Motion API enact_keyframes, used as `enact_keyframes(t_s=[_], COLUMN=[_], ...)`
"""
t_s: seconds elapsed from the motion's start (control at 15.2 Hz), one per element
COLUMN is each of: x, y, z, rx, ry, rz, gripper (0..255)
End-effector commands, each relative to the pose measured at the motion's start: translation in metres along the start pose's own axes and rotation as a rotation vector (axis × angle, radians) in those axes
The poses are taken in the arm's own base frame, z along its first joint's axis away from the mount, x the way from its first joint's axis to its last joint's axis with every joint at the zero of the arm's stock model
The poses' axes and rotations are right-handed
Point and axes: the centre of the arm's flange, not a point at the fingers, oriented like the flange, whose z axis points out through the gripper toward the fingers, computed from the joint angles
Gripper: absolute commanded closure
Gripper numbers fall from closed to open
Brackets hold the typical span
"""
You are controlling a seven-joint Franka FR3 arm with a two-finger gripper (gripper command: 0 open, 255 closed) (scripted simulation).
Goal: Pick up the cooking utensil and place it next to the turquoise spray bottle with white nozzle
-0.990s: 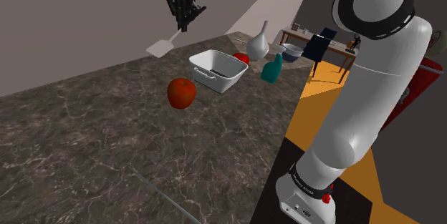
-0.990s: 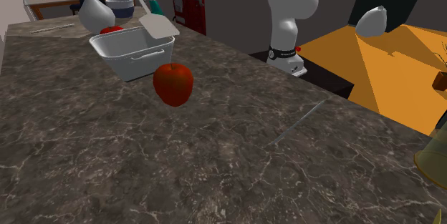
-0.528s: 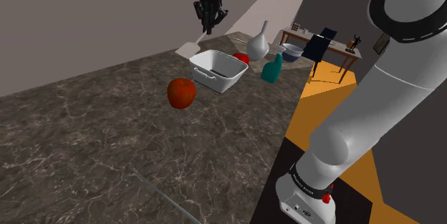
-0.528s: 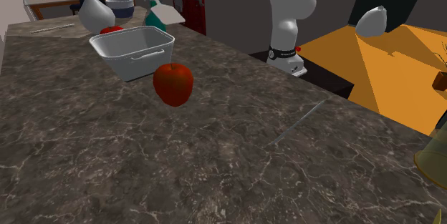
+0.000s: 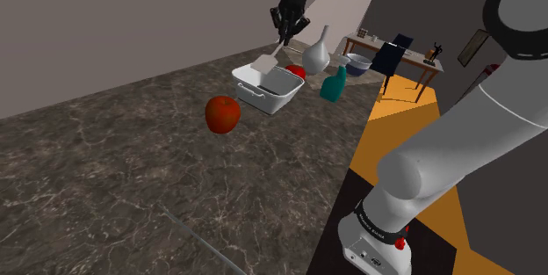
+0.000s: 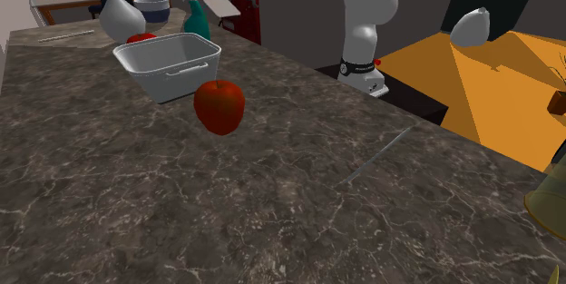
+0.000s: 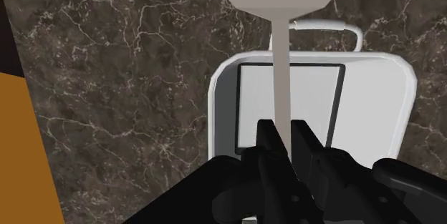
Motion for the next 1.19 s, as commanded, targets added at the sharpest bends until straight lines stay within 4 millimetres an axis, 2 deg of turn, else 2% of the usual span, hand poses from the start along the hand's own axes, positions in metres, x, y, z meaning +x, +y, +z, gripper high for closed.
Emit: enact_keyframes(t_s=[0.0,1.12], x=[0.021,0.198], y=[0.016,0.154], z=[0.001,0.013], rx=[0.000,0.000], ry=[0.000,0.000], rz=[-0.001,-0.001], gripper=[255,255])
